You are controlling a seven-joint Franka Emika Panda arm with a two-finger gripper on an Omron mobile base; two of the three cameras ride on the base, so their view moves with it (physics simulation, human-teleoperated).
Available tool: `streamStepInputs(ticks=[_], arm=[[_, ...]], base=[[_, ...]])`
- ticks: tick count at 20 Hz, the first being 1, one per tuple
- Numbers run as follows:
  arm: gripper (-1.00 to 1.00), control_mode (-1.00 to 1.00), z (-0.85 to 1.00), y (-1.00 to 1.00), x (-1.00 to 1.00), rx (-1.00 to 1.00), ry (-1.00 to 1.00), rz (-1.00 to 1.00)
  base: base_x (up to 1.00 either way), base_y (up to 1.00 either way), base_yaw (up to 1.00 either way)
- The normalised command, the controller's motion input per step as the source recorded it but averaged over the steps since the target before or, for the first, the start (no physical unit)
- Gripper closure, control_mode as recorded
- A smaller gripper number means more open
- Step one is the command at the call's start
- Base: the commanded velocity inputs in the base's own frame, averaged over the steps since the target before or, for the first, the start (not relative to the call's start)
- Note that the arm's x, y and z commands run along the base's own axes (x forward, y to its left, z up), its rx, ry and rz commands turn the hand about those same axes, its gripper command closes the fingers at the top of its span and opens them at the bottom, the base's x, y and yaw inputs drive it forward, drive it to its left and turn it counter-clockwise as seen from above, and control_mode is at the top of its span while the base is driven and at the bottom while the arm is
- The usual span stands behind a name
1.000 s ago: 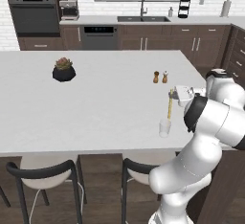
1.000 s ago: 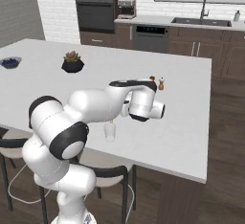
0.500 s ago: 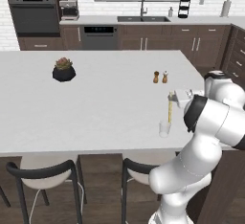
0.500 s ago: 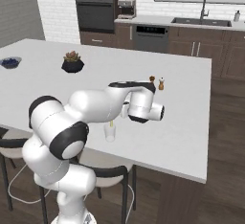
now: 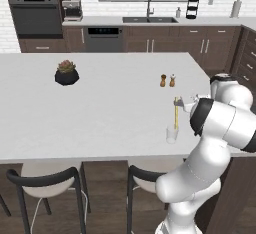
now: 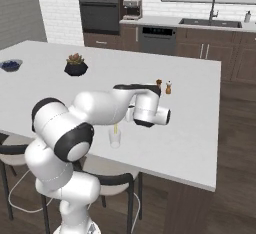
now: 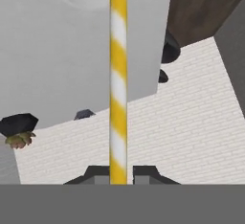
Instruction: Take a straw from the drawer in front and place it inside the glass cup on the dining counter.
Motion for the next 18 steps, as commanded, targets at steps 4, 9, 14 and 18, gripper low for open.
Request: streamStepInputs(ticks=[4,9,14,18], arm=[[1.0,-1.0,0.0,0.08,0.05,0.0,0.03,0.0],[1.0,-1.0,0.0,0.05,0.13,0.0,0.0,0.0],[1.0,-1.0,-0.11,0.02,0.16,0.0,0.0,0.0],[1.0,-1.0,-0.28,0.0,0.07,-0.01,0.0,0.0]], base=[[0.0,0.0,0.0],[0.0,0.0,0.0],[0.0,0.0,0.0],[0.0,0.0,0.0]])
